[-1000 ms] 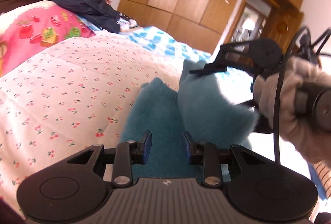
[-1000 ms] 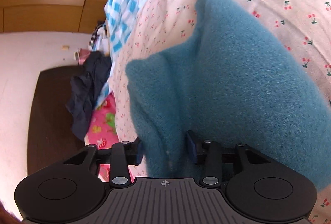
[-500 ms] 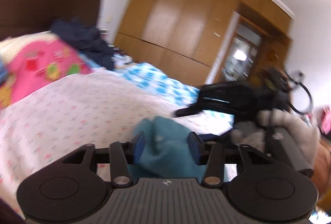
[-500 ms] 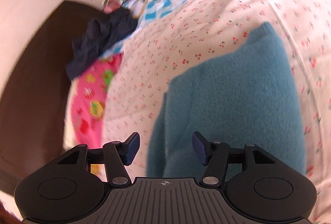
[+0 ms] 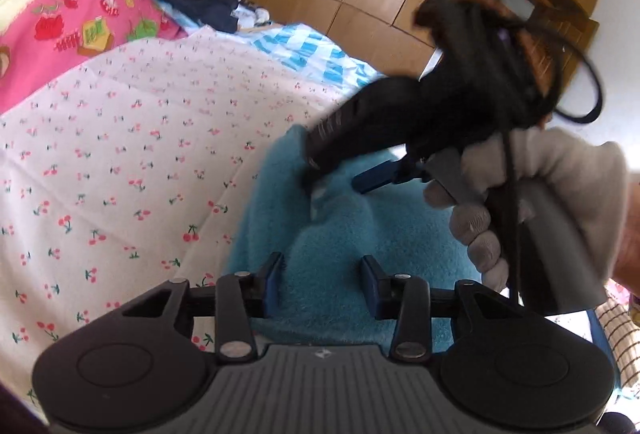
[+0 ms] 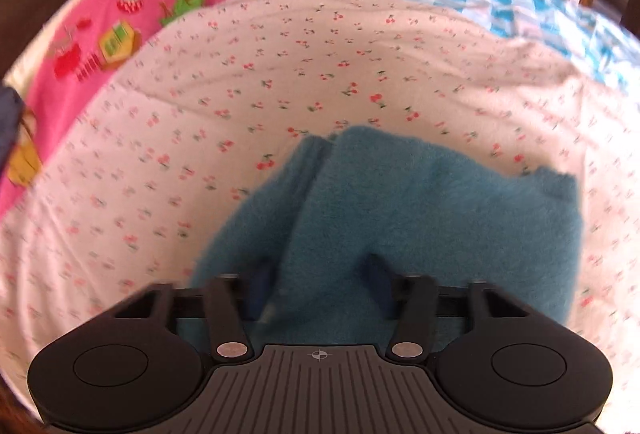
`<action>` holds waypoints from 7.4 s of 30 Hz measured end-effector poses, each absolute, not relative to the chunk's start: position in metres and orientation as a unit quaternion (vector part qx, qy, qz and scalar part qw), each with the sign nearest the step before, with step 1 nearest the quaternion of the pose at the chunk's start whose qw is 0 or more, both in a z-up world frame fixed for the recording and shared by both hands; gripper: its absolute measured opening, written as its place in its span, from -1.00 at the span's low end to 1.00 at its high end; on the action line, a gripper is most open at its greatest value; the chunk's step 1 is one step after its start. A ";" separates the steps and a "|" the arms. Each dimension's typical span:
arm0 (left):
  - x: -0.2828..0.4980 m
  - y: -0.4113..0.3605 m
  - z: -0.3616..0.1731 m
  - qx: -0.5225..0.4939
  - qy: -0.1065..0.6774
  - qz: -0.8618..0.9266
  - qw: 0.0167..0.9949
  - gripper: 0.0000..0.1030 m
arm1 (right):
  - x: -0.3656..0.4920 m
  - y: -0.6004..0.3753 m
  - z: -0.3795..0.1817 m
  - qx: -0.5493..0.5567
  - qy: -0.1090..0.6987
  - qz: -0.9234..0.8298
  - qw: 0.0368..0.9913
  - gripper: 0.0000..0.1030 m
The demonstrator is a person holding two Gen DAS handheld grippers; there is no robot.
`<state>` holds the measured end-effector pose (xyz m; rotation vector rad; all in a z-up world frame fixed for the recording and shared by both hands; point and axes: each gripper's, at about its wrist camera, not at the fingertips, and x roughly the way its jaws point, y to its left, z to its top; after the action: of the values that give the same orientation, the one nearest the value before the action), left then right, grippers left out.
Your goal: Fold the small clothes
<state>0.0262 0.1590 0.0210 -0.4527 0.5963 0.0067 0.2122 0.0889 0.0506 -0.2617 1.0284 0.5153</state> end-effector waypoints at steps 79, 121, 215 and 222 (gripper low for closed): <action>0.075 0.174 0.045 -0.090 0.328 0.074 0.937 -0.50 | 0.152 -0.105 0.056 0.157 0.432 0.267 0.847 -0.03; 0.108 0.224 -0.013 -0.245 0.359 -0.040 0.900 0.35 | 0.192 -0.075 -0.026 0.258 0.493 0.321 0.767 0.88; 0.160 0.162 0.007 -0.024 0.362 0.065 0.929 0.12 | 0.168 -0.037 0.037 0.011 0.364 0.281 0.888 0.03; 0.152 0.171 0.014 -0.060 0.354 0.065 0.931 0.17 | 0.156 -0.049 0.049 0.014 0.361 0.277 0.890 0.05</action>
<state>0.1522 0.1710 0.0137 -0.1224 0.7242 0.1327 0.1557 -0.0488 0.0491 0.0293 0.7491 0.5756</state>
